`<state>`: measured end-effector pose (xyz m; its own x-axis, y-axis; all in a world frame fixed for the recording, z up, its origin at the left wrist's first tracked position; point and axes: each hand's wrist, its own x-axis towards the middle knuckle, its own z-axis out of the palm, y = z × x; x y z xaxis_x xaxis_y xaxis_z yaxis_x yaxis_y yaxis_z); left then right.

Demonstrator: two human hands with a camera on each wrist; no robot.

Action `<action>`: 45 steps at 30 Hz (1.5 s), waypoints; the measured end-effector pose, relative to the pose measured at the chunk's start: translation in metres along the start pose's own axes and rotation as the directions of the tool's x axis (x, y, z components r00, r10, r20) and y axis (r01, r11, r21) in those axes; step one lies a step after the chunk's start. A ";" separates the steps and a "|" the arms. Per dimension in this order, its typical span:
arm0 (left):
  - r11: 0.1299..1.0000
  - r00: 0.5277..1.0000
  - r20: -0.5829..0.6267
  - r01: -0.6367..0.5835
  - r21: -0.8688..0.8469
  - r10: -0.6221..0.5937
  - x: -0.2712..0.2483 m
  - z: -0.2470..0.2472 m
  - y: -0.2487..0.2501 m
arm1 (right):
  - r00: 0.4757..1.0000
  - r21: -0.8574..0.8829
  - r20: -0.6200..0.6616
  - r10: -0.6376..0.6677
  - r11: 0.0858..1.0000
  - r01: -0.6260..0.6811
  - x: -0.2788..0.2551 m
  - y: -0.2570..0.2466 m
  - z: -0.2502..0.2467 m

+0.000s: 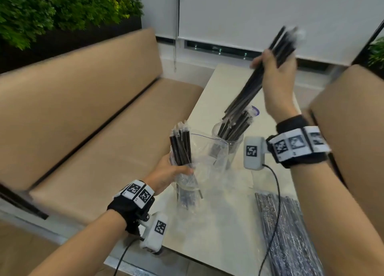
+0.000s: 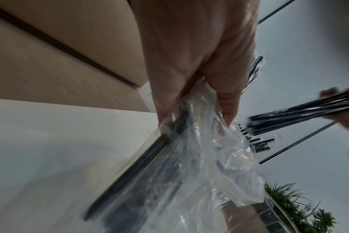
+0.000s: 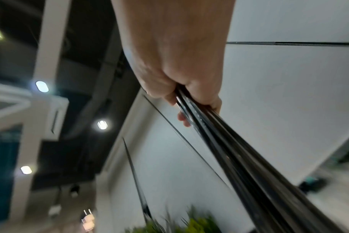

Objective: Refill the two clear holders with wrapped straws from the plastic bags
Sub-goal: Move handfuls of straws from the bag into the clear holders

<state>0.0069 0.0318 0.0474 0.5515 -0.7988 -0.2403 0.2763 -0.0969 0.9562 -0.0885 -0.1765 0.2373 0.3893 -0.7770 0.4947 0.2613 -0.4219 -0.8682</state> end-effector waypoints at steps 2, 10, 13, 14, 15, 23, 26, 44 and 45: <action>1.000 1.000 -0.007 -0.006 -0.010 0.006 0.000 -0.001 0.000 | 0.999 -0.089 -0.004 0.053 0.995 -0.053 -0.007 0.034 0.008; 0.999 1.000 -0.028 0.005 -0.044 -0.006 -0.004 -0.008 -0.003 | 0.966 -0.163 -0.086 0.244 0.953 -0.255 -0.020 0.085 0.005; 0.998 1.000 -0.016 0.013 -0.060 -0.014 -0.004 -0.010 -0.003 | 0.979 -0.163 -0.107 0.171 0.969 -0.187 -0.011 0.078 -0.001; 0.998 1.000 -0.012 0.014 -0.066 -0.015 -0.004 -0.011 -0.003 | 0.984 -0.183 -0.112 0.138 0.971 -0.157 -0.007 0.075 -0.003; 0.998 1.000 -0.008 0.014 -0.069 -0.015 -0.003 -0.011 -0.003 | 0.989 -0.209 -0.108 0.102 0.970 -0.123 -0.004 0.072 -0.004; 0.999 1.000 0.015 0.004 -0.046 -0.003 0.000 -0.013 0.000 | 0.996 -0.516 0.091 0.006 0.856 0.042 -0.001 0.057 -0.014; 1.000 1.000 0.014 0.000 -0.023 0.000 0.002 -0.015 0.001 | 0.947 -0.653 0.304 0.100 0.746 0.131 -0.014 0.058 -0.015; 0.981 0.983 0.179 -0.083 0.176 0.052 0.005 0.013 0.009 | 0.880 -0.416 0.354 0.316 0.896 -0.155 -0.162 0.089 0.039; 0.978 0.981 0.187 -0.081 0.193 0.044 0.005 0.013 0.008 | 0.892 -0.392 0.313 0.326 0.900 -0.192 -0.160 0.091 0.040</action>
<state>0.0014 0.0195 0.0565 0.4060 -0.8993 -0.1623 0.0733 -0.1450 0.9867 -0.0914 -0.0722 0.0807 0.7091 -0.6843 0.1701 -0.1854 -0.4137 -0.8913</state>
